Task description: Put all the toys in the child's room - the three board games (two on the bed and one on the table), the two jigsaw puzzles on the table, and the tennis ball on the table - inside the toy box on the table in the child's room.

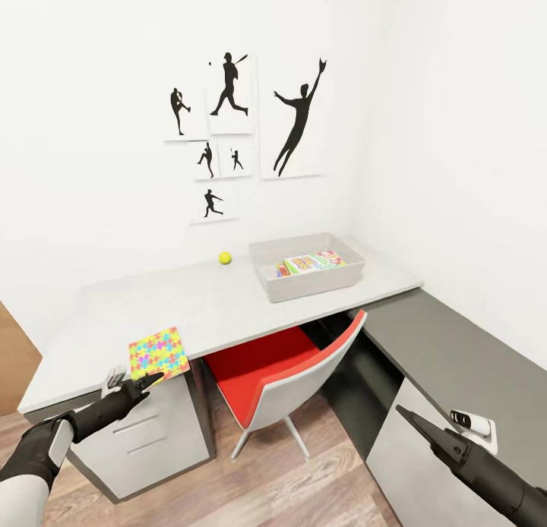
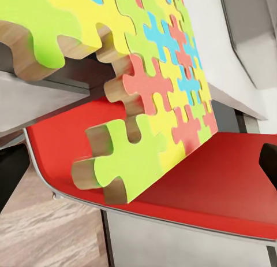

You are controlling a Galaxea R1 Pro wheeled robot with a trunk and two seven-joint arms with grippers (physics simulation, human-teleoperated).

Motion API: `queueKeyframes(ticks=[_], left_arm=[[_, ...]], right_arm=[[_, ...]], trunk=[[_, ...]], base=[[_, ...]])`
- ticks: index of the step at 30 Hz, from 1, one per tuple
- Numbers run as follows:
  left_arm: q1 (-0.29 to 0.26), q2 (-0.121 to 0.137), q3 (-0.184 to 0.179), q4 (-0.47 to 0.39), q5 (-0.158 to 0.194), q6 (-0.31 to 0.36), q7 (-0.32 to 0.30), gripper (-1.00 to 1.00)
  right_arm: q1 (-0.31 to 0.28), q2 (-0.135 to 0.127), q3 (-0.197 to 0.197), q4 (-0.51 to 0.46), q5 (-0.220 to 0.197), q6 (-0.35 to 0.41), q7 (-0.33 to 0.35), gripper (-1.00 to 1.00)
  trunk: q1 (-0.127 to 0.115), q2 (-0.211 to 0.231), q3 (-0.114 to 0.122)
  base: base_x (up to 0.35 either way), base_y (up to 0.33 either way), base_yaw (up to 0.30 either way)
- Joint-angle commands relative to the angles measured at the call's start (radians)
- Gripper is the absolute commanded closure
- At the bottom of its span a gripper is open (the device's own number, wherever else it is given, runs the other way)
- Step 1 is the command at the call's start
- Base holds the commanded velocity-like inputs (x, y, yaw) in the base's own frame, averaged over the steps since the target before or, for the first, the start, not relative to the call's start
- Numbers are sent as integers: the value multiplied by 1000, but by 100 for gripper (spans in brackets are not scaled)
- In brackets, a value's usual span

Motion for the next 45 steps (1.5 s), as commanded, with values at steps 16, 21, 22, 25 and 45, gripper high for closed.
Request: queueKeyframes(ticks=[16,21,22,25,45], left_arm=[[-1,0,3,0,3,9,-2,-100],[-1,0,2,0,3,9,-1,-100],[-1,0,2,0,3,9,-1,-100],[-1,0,2,0,3,9,-1,-100],[-1,0,2,0,2,9,-2,100]], right_arm=[[0,0,0,0,-6,7,-1,-100],[0,0,0,0,-6,7,-1,-100],[0,0,0,0,-6,7,-1,-100],[0,0,0,0,-6,7,-1,-100],[0,0,0,0,-6,5,-1,-100]], trunk=[[0,-1,-1],[0,-1,-1],[0,-1,-1],[0,-1,-1],[0,-1,-1]], base=[[11,0,0],[1,0,0],[32,0,0],[61,0,0],[18,0,0]])
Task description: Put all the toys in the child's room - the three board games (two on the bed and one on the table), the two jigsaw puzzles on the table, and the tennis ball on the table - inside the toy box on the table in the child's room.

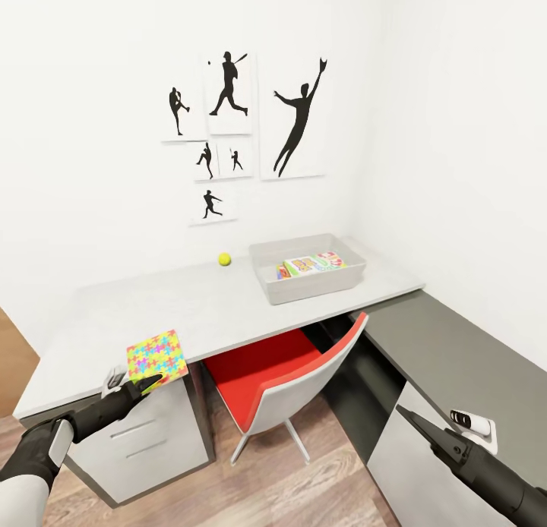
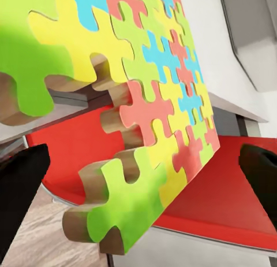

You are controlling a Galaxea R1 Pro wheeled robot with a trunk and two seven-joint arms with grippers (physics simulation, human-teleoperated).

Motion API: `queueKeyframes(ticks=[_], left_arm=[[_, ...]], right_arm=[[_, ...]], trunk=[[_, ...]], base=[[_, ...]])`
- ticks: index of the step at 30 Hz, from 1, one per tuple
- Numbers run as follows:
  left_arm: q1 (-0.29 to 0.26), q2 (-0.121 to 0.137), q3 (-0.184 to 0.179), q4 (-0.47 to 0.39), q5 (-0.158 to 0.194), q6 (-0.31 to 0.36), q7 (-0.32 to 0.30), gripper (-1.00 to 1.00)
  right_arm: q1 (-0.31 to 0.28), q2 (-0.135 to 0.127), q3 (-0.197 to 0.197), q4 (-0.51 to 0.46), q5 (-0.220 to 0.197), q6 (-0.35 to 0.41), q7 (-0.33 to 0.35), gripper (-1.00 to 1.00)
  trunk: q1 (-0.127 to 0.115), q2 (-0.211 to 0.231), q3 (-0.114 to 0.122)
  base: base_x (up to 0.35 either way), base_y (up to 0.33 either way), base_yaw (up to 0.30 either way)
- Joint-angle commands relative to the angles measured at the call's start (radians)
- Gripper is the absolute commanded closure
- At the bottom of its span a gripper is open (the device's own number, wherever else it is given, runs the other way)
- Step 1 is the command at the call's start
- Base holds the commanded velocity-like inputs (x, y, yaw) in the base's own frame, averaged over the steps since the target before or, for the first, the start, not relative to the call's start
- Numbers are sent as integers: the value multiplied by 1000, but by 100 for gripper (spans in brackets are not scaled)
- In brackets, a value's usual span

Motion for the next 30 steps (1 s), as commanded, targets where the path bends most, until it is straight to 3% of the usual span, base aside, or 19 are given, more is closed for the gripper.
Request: queueKeyframes(ticks=[1,7,12,22,30], left_arm=[[-1,0,3,0,3,10,-2,100],[-1,-2,3,0,2,10,-9,100],[-1,-2,-5,0,2,12,-15,100],[-1,1,-73,0,3,16,-20,100],[-1,4,-77,0,5,16,-24,100]], right_arm=[[0,0,0,0,-6,7,-1,-100],[0,0,0,0,-6,7,-1,-100],[0,0,0,0,-6,8,-1,-100],[0,0,0,0,-6,8,0,-100],[0,0,0,0,-6,8,0,-100]], trunk=[[0,-1,-1],[0,-1,-1],[-19,34,15],[-57,104,46],[-88,160,71]], base=[[0,0,0],[0,0,0],[0,0,0],[0,0,0],[0,0,0]])
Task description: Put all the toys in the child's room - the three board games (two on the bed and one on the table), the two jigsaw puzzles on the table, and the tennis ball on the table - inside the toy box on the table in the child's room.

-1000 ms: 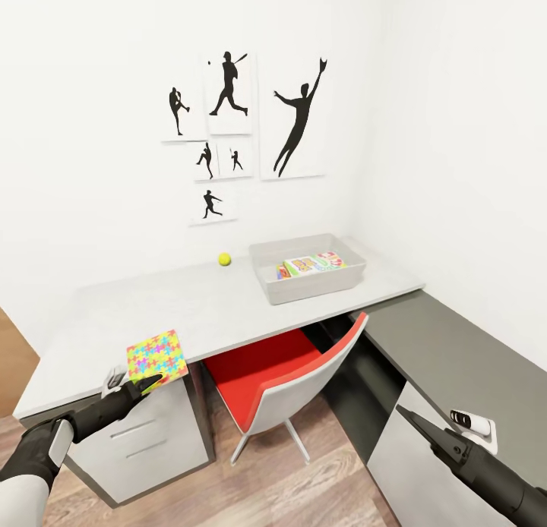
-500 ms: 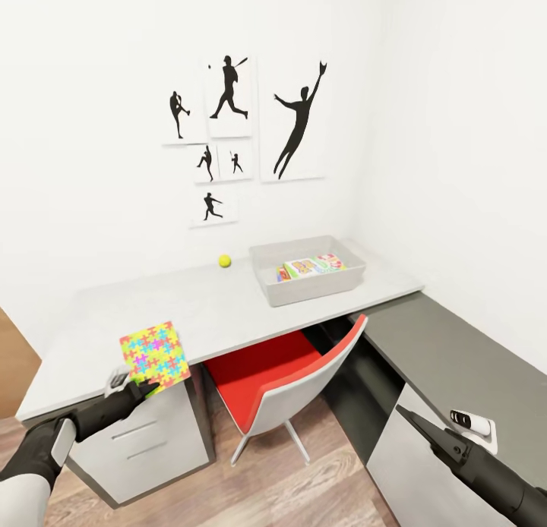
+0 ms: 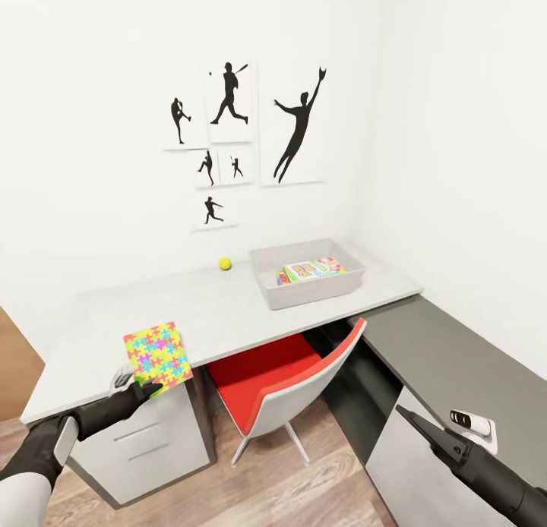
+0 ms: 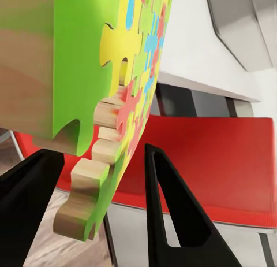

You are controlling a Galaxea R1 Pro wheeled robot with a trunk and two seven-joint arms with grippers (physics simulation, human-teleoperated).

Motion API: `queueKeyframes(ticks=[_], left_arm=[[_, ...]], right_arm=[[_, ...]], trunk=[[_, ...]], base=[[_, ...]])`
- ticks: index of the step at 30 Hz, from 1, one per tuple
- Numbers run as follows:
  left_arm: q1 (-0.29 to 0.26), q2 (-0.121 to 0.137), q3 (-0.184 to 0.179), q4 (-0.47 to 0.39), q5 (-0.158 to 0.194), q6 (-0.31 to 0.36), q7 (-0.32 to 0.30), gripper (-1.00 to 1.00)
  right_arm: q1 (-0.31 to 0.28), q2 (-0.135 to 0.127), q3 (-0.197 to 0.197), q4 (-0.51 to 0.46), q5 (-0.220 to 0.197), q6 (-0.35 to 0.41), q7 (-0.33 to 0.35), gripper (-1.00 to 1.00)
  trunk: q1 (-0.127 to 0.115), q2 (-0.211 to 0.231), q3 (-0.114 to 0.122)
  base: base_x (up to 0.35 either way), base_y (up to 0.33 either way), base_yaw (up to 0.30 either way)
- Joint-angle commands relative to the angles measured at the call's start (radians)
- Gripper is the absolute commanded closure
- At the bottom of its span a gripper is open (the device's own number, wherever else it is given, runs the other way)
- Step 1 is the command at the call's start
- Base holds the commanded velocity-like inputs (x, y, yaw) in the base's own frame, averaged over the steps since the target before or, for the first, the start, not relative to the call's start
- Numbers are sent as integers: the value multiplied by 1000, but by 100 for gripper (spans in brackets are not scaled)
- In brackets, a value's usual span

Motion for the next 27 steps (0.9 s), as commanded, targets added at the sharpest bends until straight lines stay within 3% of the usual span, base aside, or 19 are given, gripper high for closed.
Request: queueKeyframes(ticks=[1,7,14,20,24,27], left_arm=[[-1,0,3,0,3,9,-2,100],[-1,3,2,0,2,11,-11,100],[-1,6,1,-2,0,11,-67,100],[-1,13,-27,-13,-2,17,-108,100],[-6,56,-77,-19,-3,47,-189,100],[-12,101,-134,-21,-3,83,-270,100]], right_arm=[[0,0,0,0,-6,7,-1,-100],[0,0,0,0,-5,7,-2,-100],[0,-1,0,0,-2,11,-6,-100],[0,-2,-1,0,5,13,-10,-100],[0,-2,-3,0,7,12,-10,-100],[0,-1,-3,1,8,4,-8,-100]], trunk=[[-4,7,2],[-27,49,21],[-54,98,43],[-77,140,62],[-92,168,74],[-104,189,84]], base=[[0,0,0],[0,0,0],[0,0,0],[0,0,0],[0,0,0],[0,0,0]])
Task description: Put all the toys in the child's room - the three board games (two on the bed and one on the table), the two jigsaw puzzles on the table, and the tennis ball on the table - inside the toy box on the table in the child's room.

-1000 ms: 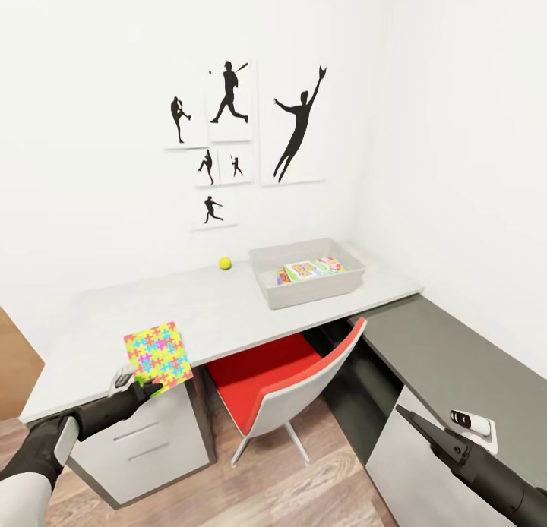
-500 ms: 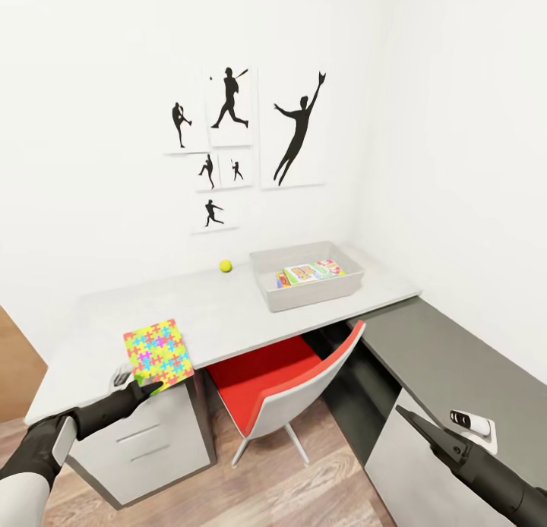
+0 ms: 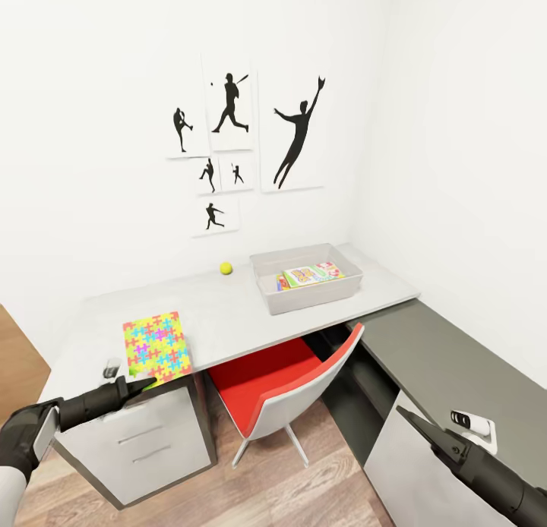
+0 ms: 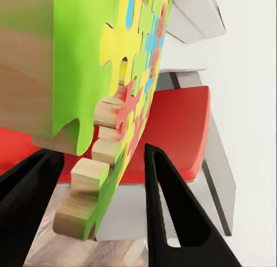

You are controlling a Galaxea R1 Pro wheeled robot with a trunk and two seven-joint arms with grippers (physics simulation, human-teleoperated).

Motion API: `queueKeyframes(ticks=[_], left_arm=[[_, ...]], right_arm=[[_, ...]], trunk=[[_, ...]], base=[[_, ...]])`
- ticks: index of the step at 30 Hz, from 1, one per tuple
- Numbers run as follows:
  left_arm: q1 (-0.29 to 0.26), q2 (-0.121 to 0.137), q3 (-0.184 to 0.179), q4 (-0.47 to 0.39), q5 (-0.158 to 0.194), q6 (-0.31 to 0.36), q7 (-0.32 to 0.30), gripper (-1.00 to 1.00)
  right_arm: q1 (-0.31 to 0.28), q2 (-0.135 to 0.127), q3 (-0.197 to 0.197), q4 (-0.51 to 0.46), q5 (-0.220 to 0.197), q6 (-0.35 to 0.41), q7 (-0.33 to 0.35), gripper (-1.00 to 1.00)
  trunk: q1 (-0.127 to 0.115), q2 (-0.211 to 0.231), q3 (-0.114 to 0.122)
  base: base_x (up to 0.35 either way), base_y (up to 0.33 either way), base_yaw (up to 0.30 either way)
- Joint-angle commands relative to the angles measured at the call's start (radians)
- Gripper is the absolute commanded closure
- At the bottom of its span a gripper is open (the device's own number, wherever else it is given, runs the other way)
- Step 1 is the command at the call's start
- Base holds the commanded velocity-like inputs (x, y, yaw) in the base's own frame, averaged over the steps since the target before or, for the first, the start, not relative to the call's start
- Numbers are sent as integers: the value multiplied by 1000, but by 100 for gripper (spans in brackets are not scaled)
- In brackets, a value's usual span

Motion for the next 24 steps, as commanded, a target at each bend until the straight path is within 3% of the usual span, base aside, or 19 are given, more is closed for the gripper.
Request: queueKeyframes(ticks=[1,8,15,16,19,24], left_arm=[[-2,8,-10,-1,1,17,-19,100],[-8,45,-72,-37,1,80,-145,100],[-9,76,-79,-50,2,113,-170,100],[-9,83,-80,-56,2,117,-220,100],[-9,88,-81,-57,1,118,-258,100],[-9,92,-81,-58,0,119,-282,100]], right_arm=[[0,0,0,-1,-6,5,-1,-100],[0,0,3,-2,-6,0,1,-100],[0,0,-2,-2,-9,-1,5,-100],[0,0,-2,-2,-10,-1,5,-100],[0,0,-3,-2,-11,2,2,-100],[0,0,-2,-2,-13,0,5,-100]], trunk=[[-4,6,2],[-31,55,24],[-57,104,46],[-61,111,49],[-73,132,59],[-92,167,74]], base=[[0,0,0],[0,0,0],[0,0,0],[0,0,0],[0,0,0],[0,0,0]])
